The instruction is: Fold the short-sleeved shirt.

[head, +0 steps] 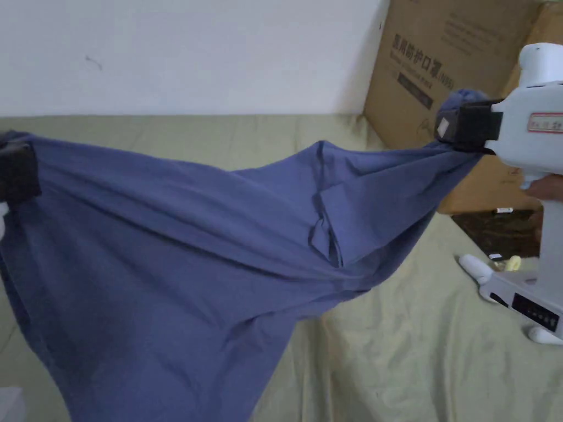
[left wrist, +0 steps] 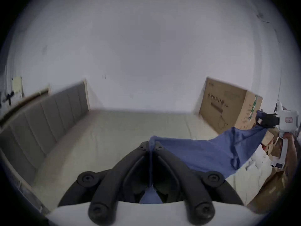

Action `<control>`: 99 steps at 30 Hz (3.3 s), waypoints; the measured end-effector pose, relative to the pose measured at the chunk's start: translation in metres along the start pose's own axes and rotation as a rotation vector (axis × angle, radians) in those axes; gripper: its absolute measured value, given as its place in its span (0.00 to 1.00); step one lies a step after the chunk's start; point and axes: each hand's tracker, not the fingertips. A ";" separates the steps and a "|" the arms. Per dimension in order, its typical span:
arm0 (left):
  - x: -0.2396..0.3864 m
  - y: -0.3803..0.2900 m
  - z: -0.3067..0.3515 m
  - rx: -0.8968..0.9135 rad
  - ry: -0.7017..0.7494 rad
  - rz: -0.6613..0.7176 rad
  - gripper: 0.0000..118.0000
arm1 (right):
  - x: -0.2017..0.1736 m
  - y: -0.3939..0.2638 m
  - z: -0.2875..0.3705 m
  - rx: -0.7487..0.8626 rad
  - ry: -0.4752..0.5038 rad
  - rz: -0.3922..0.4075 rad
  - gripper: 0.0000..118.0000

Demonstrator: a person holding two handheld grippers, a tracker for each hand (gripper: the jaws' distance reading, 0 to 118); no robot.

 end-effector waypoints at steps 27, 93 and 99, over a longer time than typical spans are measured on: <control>-0.007 0.252 -0.046 0.221 0.071 -0.213 0.02 | -0.015 0.181 0.036 0.253 0.000 0.087 0.14; -0.049 -0.181 0.082 -0.358 0.036 -0.171 0.92 | -0.020 -0.222 0.053 -0.119 -0.050 0.158 0.99; -0.022 -0.115 0.131 -0.039 0.107 -0.105 0.98 | -0.063 -0.191 0.149 0.137 -0.085 0.113 0.99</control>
